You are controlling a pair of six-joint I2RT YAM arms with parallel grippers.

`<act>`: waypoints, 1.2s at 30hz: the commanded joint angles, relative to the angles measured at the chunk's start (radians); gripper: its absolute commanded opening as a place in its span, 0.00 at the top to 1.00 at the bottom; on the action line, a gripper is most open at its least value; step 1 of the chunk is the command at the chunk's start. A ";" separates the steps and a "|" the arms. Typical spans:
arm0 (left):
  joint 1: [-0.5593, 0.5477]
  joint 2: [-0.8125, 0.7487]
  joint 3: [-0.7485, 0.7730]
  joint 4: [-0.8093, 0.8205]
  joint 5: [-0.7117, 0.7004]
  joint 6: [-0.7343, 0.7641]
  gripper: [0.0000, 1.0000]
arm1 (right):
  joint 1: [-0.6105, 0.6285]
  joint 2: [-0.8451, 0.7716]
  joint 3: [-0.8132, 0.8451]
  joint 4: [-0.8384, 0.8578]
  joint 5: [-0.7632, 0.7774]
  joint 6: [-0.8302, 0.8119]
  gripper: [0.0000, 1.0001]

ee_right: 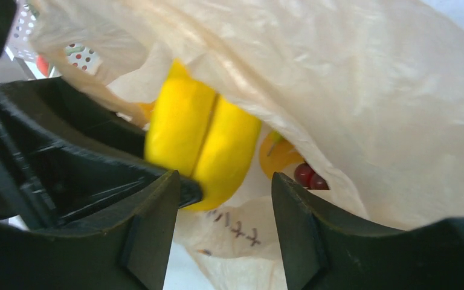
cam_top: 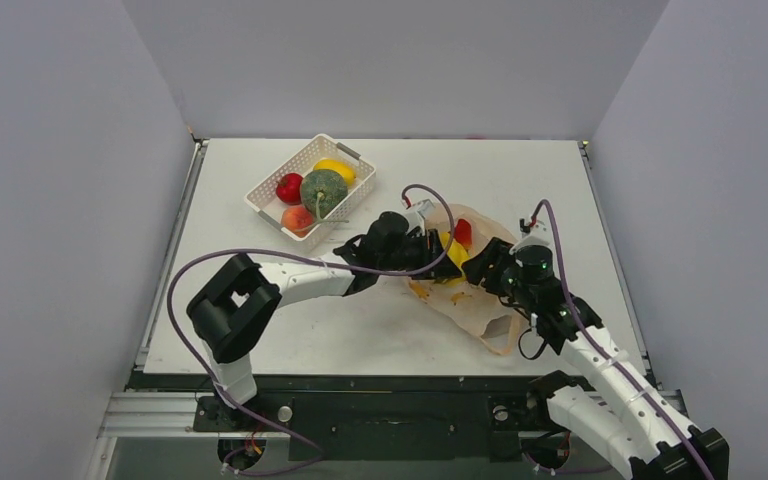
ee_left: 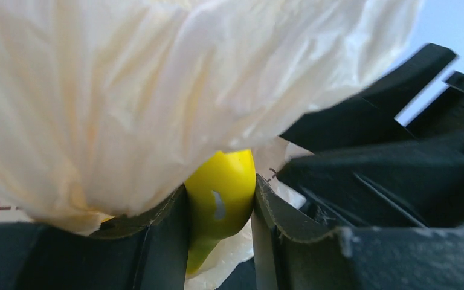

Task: Take the fake fruits out of the plastic bag
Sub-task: Take out the fake fruit from the plastic bag.

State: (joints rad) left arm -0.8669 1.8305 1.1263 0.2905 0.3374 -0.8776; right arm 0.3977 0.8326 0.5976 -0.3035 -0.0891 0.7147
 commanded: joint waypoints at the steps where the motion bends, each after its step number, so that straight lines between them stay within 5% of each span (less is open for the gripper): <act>1: 0.015 -0.116 -0.047 0.088 0.114 -0.060 1.00 | 0.005 -0.066 -0.057 0.013 0.063 -0.026 0.51; 7: 0.043 -0.189 -0.100 0.158 0.197 -0.138 1.00 | 0.002 -0.102 -0.133 0.040 0.109 0.019 0.63; 10: 0.046 -0.246 -0.131 0.184 0.193 -0.162 1.00 | 0.002 -0.076 -0.156 0.095 0.099 0.037 0.85; 12: 0.049 -0.276 -0.133 0.185 0.203 -0.172 1.00 | 0.003 -0.062 -0.170 0.124 0.097 0.046 0.87; 18: 0.051 -0.307 -0.138 0.268 0.208 -0.222 1.00 | 0.036 0.008 -0.180 0.226 0.014 0.039 0.88; 28: 0.048 -0.245 -0.189 0.491 0.295 -0.408 1.00 | 0.049 0.068 -0.149 0.183 0.159 0.062 0.87; 33: 0.039 -0.308 -0.275 0.369 0.388 -0.344 1.00 | -0.052 0.153 -0.090 0.174 0.140 0.046 0.88; 36: 0.029 -0.394 -0.306 0.138 0.419 -0.201 1.00 | -0.084 0.202 -0.040 0.150 0.181 0.051 0.88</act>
State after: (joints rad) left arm -0.8249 1.5612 0.8448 0.6117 0.6674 -1.2209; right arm 0.3466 0.9920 0.4675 -0.1619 0.0277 0.7647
